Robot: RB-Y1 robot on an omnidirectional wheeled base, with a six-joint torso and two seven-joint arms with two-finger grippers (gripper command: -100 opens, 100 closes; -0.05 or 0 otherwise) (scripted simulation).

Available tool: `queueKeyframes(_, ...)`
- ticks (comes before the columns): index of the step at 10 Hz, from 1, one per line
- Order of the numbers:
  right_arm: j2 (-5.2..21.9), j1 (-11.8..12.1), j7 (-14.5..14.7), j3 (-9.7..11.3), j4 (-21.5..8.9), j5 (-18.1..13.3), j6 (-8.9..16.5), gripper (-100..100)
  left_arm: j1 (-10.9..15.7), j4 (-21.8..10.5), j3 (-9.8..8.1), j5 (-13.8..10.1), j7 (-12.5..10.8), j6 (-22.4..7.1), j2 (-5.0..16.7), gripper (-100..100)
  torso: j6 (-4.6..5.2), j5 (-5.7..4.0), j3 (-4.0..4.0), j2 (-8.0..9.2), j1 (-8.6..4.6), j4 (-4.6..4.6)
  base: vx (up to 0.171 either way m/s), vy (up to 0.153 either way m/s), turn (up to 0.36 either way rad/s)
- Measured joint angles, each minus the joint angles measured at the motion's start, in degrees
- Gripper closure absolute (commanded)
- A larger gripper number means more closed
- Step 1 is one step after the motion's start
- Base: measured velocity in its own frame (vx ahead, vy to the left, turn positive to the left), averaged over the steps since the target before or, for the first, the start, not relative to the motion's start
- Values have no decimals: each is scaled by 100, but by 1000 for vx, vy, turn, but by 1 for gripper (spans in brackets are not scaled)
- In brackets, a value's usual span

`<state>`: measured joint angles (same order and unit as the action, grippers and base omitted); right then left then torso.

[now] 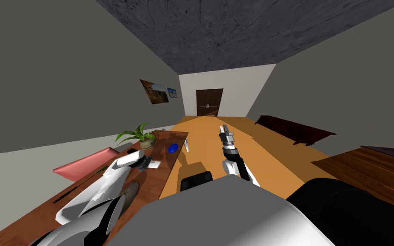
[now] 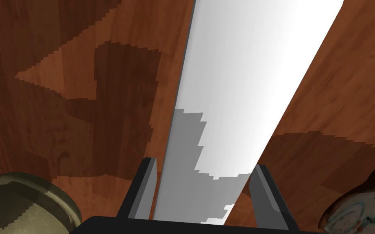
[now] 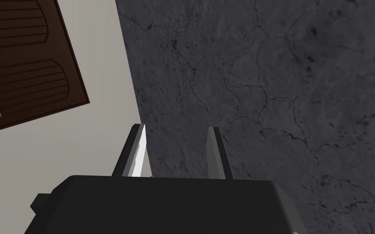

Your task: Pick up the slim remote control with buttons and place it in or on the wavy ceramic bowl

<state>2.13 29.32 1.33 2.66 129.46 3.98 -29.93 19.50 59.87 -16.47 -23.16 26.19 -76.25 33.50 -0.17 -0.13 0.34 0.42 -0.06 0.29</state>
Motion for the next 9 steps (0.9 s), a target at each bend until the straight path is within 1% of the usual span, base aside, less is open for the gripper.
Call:
queueKeyframes(1,0,0,0,0,0,0,0,0,10,73,-38,-11,-13,-23,66,100,4,4,0,1,-2,-2,-19,0,4)
queueKeyframes(2,0,0,0,0,0,0,0,0,-13,171,-46,-6,-52,-71,70,100,8,6,-6,-7,-5,-5,-34,-12,30)
queueKeyframes(3,0,0,0,0,0,0,0,0,-49,322,-136,-85,-54,-182,200,100,-1,-2,-3,-3,-5,-2,-50,-4,73)
queueKeyframes(5,0,0,0,0,0,0,0,0,-54,470,-313,-203,-34,-344,463,100,-5,2,4,12,-2,-4,-61,-3,45)
queueKeyframes(7,0,0,0,0,0,0,0,0,-154,567,-502,-348,7,-516,672,100,-4,5,-5,0,-1,-10,-25,-3,10)
queueKeyframes(8,0,0,0,0,0,0,0,0,-128,444,-572,-418,74,-565,781,100,-1,6,-11,-9,-1,-14,-10,-4,-7)
queueKeyframes(9,0,0,0,0,0,0,0,0,-164,445,-640,-478,117,-642,853,100,2,7,-16,-17,-3,-16,-6,-2,-16)
